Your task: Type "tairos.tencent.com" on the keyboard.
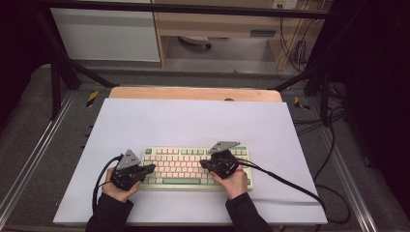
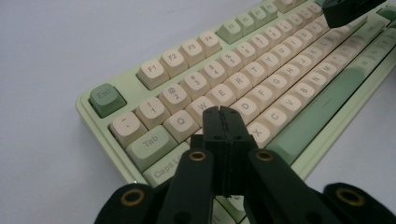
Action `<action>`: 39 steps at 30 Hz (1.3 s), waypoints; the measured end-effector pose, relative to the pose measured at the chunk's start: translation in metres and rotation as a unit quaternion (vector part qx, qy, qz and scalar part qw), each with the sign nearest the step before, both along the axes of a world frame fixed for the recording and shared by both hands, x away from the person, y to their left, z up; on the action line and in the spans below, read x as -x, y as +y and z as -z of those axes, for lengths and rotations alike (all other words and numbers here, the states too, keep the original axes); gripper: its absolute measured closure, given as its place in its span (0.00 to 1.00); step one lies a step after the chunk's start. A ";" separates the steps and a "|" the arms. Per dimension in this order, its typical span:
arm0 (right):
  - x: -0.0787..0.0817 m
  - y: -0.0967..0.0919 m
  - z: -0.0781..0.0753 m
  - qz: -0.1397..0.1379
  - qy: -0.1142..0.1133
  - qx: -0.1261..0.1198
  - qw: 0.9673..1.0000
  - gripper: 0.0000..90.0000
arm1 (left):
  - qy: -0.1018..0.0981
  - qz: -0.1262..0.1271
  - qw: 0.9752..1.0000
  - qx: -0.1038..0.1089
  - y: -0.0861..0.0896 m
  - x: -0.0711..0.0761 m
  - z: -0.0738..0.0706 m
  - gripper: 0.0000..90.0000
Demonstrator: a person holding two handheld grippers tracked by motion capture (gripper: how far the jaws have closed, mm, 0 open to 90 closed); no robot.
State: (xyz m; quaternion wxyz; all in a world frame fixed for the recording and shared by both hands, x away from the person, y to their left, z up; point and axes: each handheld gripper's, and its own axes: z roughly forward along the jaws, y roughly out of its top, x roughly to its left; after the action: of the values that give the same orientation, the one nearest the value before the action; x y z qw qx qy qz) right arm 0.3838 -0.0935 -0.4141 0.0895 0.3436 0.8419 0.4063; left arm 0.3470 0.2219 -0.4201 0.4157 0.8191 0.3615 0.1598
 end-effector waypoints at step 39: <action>0.029 -0.048 -0.002 -0.003 0.004 -0.013 1.000 1.00 | 0.007 0.002 1.000 -0.017 -0.025 -0.013 0.001 1.00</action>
State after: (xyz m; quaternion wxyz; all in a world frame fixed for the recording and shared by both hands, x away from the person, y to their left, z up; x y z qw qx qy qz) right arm 0.3547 -0.1415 -0.4117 0.0808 0.3434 0.8382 0.4159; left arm 0.3601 0.1971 -0.4207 0.3995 0.8280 0.3596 0.1597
